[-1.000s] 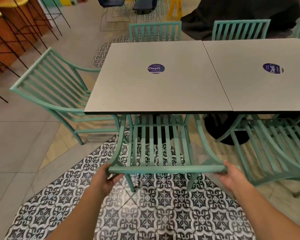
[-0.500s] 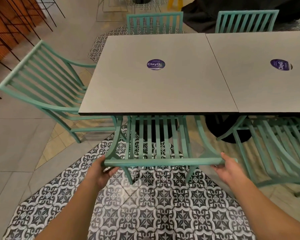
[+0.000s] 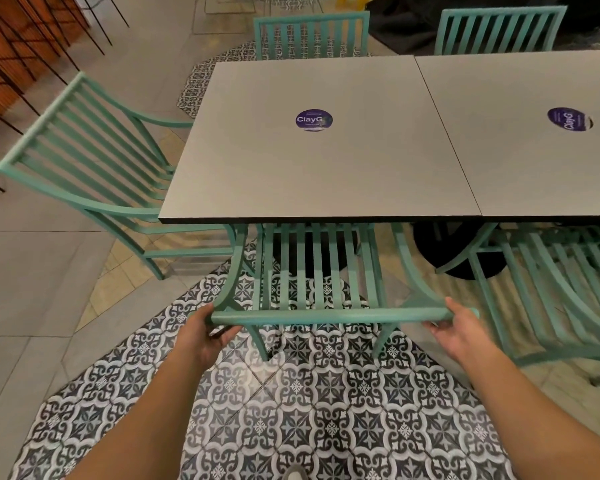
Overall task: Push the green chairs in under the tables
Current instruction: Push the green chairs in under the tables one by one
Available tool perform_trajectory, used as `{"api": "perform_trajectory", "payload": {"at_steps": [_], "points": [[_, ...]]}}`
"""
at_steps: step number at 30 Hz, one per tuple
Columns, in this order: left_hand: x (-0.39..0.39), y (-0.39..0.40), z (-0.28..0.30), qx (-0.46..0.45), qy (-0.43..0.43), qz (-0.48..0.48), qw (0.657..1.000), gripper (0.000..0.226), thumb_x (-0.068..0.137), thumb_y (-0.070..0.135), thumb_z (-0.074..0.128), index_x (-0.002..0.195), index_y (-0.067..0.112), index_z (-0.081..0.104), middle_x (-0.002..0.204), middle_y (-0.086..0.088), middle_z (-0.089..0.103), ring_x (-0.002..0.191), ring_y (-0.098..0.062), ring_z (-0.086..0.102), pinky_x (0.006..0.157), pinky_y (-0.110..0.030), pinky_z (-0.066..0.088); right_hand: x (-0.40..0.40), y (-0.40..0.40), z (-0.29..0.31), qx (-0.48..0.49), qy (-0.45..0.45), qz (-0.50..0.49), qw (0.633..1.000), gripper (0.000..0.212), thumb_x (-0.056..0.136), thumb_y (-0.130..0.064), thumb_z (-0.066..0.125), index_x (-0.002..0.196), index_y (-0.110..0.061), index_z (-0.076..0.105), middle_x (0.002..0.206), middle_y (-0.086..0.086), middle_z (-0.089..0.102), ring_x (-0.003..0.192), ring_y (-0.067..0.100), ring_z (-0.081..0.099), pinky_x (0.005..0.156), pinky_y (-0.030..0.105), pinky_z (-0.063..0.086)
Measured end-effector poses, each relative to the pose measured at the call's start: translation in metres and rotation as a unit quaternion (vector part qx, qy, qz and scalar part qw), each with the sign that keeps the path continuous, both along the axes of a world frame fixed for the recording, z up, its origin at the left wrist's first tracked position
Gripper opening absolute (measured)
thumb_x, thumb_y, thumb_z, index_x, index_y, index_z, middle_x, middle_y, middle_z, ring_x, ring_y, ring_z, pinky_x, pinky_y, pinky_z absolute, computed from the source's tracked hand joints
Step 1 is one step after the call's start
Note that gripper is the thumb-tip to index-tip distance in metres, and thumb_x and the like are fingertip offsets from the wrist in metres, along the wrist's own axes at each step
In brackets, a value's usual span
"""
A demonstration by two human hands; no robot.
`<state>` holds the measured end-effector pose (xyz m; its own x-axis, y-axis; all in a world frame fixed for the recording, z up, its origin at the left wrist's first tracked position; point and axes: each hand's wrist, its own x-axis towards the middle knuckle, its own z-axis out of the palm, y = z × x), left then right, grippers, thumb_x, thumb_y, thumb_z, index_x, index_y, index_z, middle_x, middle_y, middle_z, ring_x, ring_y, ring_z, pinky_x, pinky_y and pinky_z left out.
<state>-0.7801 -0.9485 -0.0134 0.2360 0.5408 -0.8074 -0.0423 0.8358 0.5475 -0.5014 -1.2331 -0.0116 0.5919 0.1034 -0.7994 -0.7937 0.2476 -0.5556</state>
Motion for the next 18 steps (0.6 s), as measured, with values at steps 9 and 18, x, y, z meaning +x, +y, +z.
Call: {"api": "perform_trajectory", "payload": {"at_steps": [9,18], "points": [[-0.005,0.006,0.001,0.002,0.011,-0.009,1.0,0.02,0.101,0.018,0.045,0.097,0.002,0.056,0.101,-0.018,0.06,0.091,-0.034,0.062,0.062,-0.048,0.057,-0.006,0.003,-0.007,-0.004,0.002,-0.012,1.0,0.003,0.098,-0.01,0.048,0.097,-0.01,0.045,0.131,0.019,0.051,0.118,0.031,0.054,0.1,0.053,0.044],[-0.004,0.005,-0.002,0.006,0.02,-0.004,1.0,0.022,0.1,0.02,0.047,0.11,0.002,0.055,0.11,-0.018,0.061,0.098,-0.037,0.063,0.065,-0.05,0.057,-0.004,-0.001,-0.013,0.006,-0.003,-0.001,1.0,0.007,0.097,-0.011,0.049,0.104,-0.01,0.047,0.127,0.017,0.053,0.112,0.031,0.057,0.076,0.047,0.053]]}}
